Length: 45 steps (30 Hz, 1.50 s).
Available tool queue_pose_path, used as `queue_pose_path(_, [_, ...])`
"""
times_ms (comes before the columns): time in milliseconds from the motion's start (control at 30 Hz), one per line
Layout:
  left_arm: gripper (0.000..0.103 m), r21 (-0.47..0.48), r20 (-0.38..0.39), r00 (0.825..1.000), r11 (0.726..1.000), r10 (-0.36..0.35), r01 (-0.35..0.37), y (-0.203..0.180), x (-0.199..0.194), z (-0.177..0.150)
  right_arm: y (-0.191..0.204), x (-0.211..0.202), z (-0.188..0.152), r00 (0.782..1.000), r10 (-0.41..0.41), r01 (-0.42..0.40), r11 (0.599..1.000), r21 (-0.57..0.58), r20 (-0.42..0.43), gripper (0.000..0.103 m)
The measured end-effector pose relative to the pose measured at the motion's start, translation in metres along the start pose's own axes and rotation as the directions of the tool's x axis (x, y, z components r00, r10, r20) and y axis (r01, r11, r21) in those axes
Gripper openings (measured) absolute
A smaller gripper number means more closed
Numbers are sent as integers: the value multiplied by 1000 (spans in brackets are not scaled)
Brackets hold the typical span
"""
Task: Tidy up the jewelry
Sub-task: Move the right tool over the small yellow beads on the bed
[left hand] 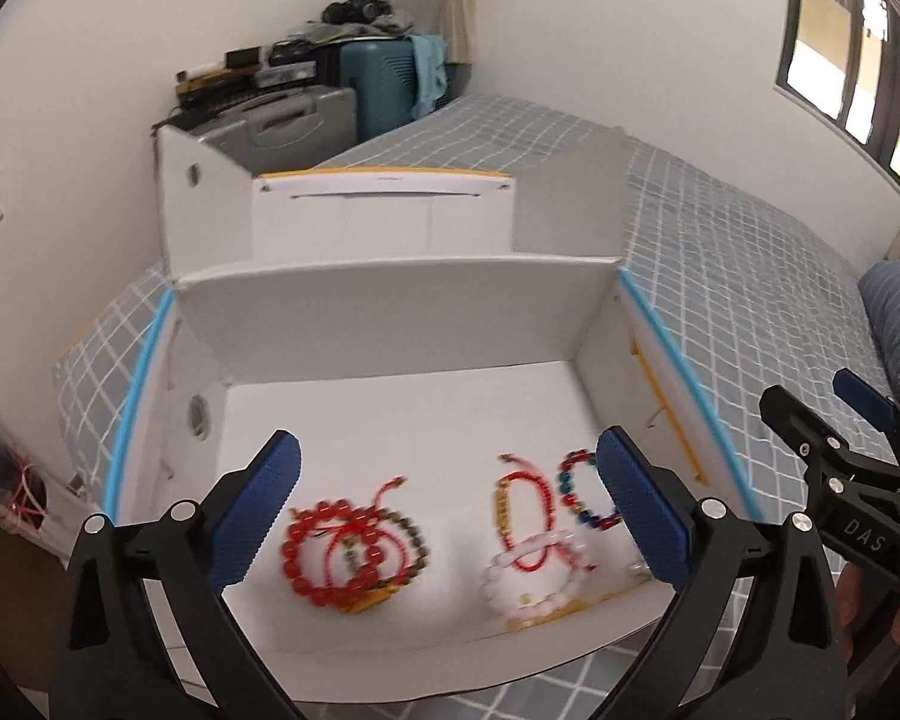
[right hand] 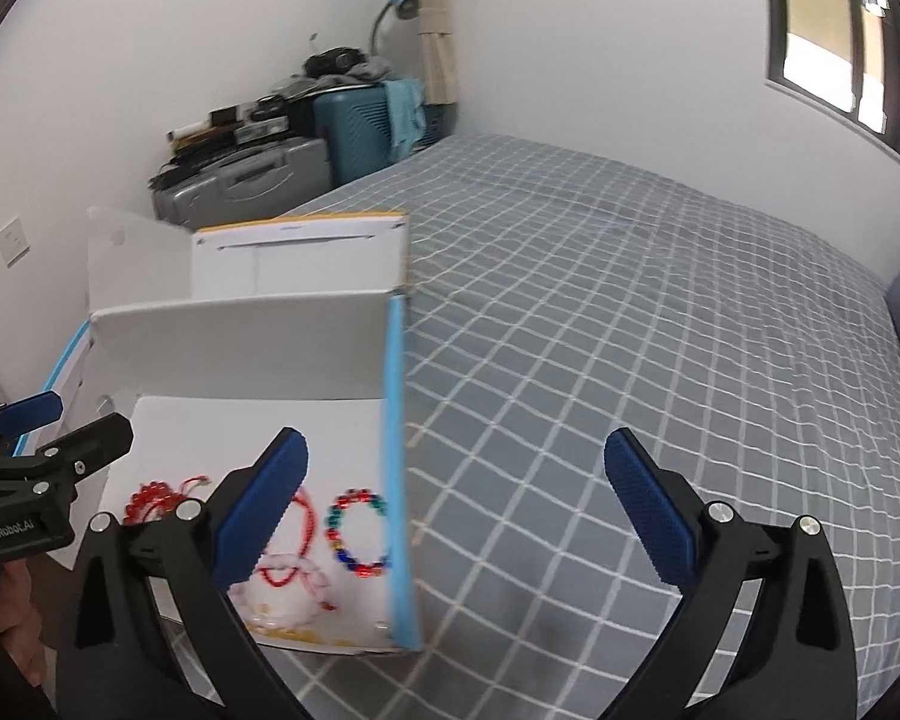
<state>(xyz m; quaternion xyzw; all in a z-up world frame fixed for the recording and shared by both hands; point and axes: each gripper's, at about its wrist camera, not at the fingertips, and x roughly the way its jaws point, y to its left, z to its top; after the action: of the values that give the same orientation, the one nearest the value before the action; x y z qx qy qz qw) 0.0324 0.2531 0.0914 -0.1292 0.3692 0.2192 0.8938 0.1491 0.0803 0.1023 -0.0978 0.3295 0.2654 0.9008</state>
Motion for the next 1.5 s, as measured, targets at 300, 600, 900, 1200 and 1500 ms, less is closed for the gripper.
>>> queue_pose_path(300, [97,83,-2,992,989,-125,125,-72,8,9,-77,-15,-7,995,-104,103,991,82,7,95])
queue_pose_path(600, [97,183,-20,972,955,-234,234,-155,18,12,-158,-25,-21,977,-215,212,964,158,0,95])
queue_pose_path(900, [97,237,-47,940,910,-339,340,-231,44,-13,-236,-21,-68,954,-297,300,919,257,-50,95])
queue_pose_path(1200, [97,295,-87,935,887,-345,355,-268,100,-52,-255,20,-118,954,-277,299,916,269,-117,95])
queue_pose_path(1500, [97,275,-120,929,887,-350,370,-263,141,-78,-254,56,-141,963,-233,261,931,255,-135,83])
